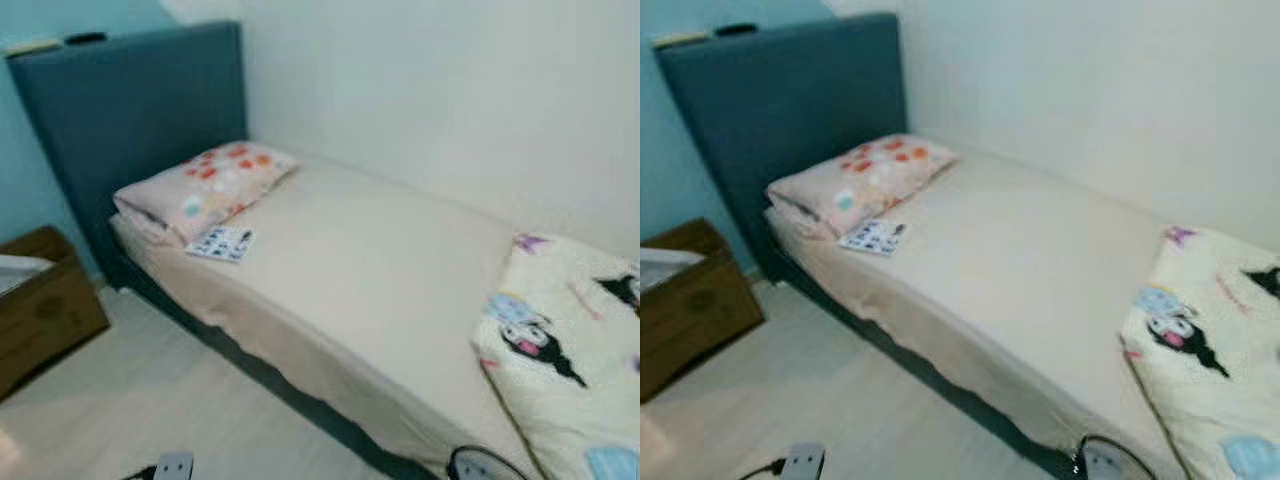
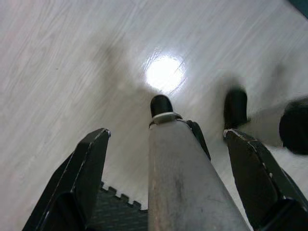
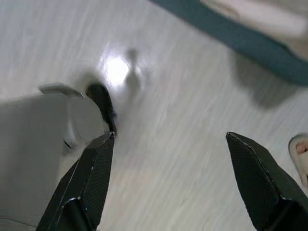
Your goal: Clean up the room
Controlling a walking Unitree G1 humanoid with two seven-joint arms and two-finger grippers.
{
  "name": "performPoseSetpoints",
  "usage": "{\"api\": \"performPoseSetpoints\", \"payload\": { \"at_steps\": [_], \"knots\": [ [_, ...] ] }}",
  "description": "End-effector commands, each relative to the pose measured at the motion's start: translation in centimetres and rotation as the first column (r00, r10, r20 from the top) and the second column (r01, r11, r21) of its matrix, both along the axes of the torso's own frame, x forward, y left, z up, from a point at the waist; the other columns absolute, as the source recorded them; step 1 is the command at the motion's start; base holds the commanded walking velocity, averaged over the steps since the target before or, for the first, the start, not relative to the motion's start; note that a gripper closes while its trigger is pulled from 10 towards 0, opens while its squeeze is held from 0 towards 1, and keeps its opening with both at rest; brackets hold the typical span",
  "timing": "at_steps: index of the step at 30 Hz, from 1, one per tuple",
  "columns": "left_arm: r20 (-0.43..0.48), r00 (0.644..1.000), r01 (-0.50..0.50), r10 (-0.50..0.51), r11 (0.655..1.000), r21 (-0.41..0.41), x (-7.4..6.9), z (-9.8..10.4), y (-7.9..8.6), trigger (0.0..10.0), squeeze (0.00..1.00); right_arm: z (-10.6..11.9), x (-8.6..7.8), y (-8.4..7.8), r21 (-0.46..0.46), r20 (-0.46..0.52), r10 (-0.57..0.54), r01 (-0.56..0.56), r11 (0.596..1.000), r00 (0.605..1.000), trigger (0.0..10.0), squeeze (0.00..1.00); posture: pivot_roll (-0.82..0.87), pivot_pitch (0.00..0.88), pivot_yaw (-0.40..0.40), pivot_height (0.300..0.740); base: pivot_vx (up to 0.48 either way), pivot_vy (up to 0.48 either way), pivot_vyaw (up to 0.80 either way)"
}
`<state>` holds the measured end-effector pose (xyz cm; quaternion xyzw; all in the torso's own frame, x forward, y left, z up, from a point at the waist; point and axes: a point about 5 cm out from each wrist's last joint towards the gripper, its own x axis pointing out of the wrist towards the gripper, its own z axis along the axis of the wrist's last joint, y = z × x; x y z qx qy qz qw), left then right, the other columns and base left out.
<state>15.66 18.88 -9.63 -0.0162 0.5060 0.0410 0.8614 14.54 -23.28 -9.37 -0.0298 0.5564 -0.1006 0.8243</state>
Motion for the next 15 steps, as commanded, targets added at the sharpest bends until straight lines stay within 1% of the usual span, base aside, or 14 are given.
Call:
{"api": "performPoseSetpoints", "payload": {
  "at_steps": [1,3,8,9,11,15],
  "knots": [
    [-0.018,1.0,0.004,-0.004,1.0,-0.005,-0.44,-0.2,-0.11,10.0,0.0,0.16,0.14,-0.44,-0.017,0.004,-0.001,0.001,1.0,1.0,10.0,0.0,-0.1,0.0,-0.006,0.732,-0.36,0.0,-0.75],
    [-0.017,1.0,0.005,-0.005,1.0,-0.005,-0.43,-0.19,-0.09,10.0,0.0,0.2,0.22,-0.46,-0.023,0.01,0.004,-0.004,1.0,1.0,10.0,0.0,-0.1,0.0,-0.005,0.732,-0.356,0.0,-0.73],
    [-0.015,0.999,0.031,-0.031,1.0,-0.005,-0.39,-0.16,-0.11,10.0,0.0,0.23,0.32,-0.42,-0.024,0.018,0.013,-0.012,1.0,1.0,10.0,0.0,-0.1,0.0,-0.005,0.732,0.0,0.0,0.0],
    [-0.026,0.997,0.069,-0.069,0.998,0.01,-0.43,-0.19,-0.1,10.0,0.0,0.19,0.29,-0.32,-0.02,0.016,0.013,-0.013,1.0,1.0,10.0,0.0,-0.1,0.0,-0.004,0.732,0.0,-0.304,0.0],
    [-0.028,0.997,0.074,-0.074,0.997,0.012,-0.44,-0.19,-0.09,10.0,0.0,0.18,0.28,-0.28,-0.019,0.015,0.015,-0.015,1.0,1.0,10.0,0.0,-0.1,0.0,-0.004,0.732,0.0,-0.304,0.0],
    [-0.029,0.997,0.068,-0.068,0.998,0.001,-0.55,-0.24,-0.18,10.0,0.0,0.15,0.25,-0.2,-0.015,0.015,0.015,-0.015,1.0,1.0,10.0,0.0,-0.1,0.0,-0.002,0.732,0.0,-0.48,0.0]
  ]
}}
